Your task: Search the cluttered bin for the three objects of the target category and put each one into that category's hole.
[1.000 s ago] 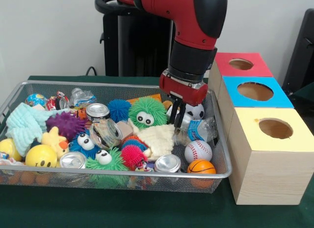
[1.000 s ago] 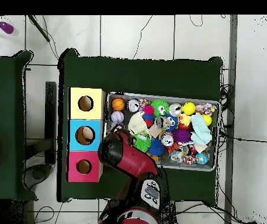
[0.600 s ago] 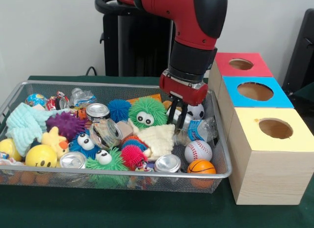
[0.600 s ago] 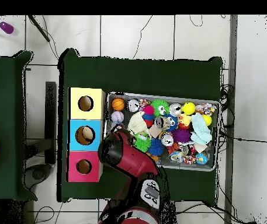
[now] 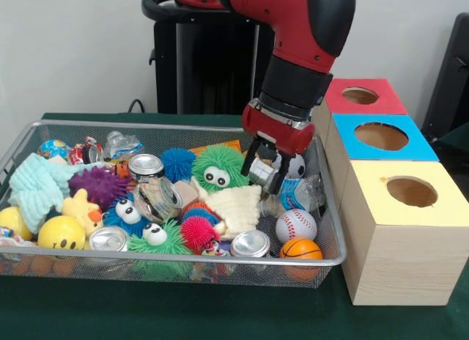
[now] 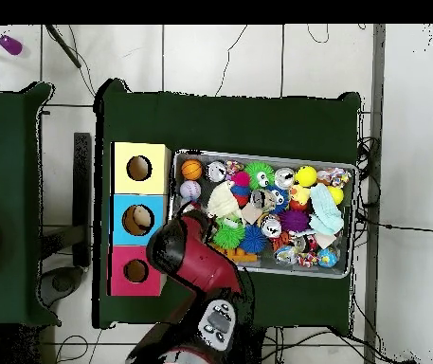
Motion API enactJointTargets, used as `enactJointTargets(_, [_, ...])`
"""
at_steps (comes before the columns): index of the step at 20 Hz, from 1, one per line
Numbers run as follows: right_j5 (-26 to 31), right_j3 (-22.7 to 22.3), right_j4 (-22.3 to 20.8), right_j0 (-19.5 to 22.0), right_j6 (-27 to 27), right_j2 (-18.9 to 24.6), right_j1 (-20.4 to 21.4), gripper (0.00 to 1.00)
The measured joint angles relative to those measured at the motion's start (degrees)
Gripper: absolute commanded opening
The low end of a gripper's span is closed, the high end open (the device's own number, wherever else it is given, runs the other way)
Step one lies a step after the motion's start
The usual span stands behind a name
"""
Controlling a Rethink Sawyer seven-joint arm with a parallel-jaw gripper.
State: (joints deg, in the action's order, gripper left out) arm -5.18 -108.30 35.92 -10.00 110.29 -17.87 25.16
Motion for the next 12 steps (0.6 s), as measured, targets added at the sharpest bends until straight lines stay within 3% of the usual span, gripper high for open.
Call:
enactJointTargets(3, [0.04,0.01,4.82,-4.2,0.0,-4.37,-1.26,1.0])
enactJointTargets(4, [0.04,-0.02,9.69,-7.76,0.0,-8.3,-2.71,1.0])
enactJointTargets(7, [0.06,-0.06,17.84,-12.63,0.35,-14.06,-5.14,1.0])
enactJointTargets(12, [1.11,-0.09,27.31,-17.22,2.41,-22.12,-8.57,1.0])
